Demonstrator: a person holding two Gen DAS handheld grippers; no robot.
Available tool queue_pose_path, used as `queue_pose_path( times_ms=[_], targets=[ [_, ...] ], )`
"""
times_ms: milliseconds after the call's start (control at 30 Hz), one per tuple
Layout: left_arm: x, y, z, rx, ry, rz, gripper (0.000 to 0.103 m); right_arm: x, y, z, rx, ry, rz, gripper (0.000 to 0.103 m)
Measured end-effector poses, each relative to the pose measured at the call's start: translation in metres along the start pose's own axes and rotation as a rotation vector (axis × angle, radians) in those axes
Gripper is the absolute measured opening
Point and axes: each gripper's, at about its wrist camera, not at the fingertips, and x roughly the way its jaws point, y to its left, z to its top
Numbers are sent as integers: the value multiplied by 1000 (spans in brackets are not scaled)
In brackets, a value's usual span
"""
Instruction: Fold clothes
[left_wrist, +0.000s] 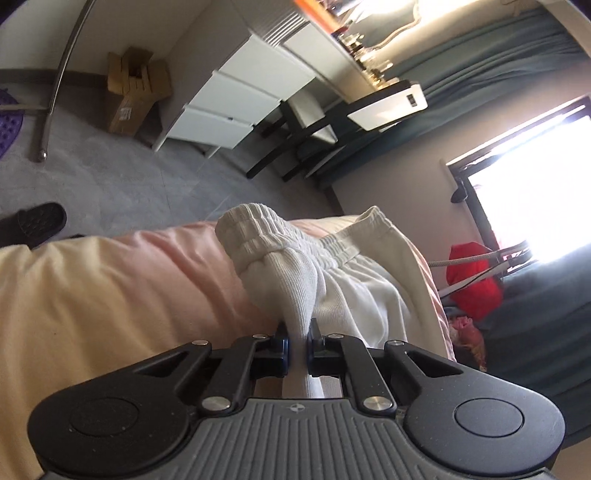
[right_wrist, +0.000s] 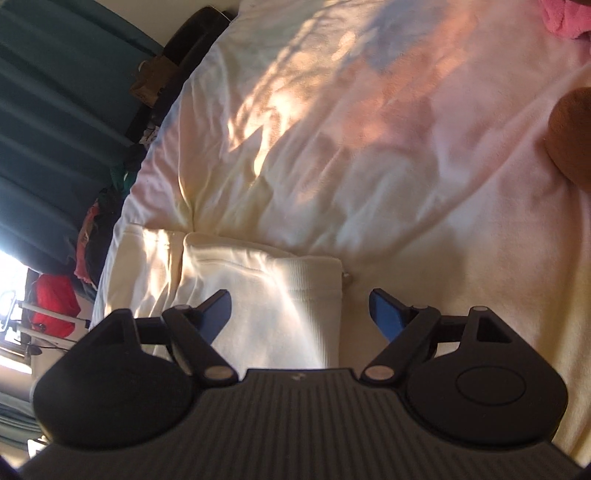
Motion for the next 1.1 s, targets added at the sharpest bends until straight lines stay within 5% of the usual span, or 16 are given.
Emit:
queue_pose_path(
  times_ms=[167,300,400,533,567,633,733,967,1100],
  targets=[
    [5,-7,-1,16,1,30,11,17,-4,-11,49,118,23,83],
    [18,0,-7,7,84,61,29,20,-4,-7,66,99,52,84],
    [22,0,-9,15,104,73,32,24,-3,-5,72,84,50,64],
    [22,0,-9,9,117,33,50,22,2,-5,40,40,25,16],
    [22,1,-9,3,121,14,53,20,3,-5,36,23,28,11],
    [20,2,-10,5,117,5,49,14,4,-3,50,-10,73,8],
    [17,4,-10,-6,100,19,21,3,8,-1,66,-71,161,7],
    [5,-9,-11,12,6,6,10,-7,30,-8,-31,-143,187,7],
    [-15,-6,-11,-67,-93,-70,8,-16,36,-15,-60,-182,199,7]
  ],
)
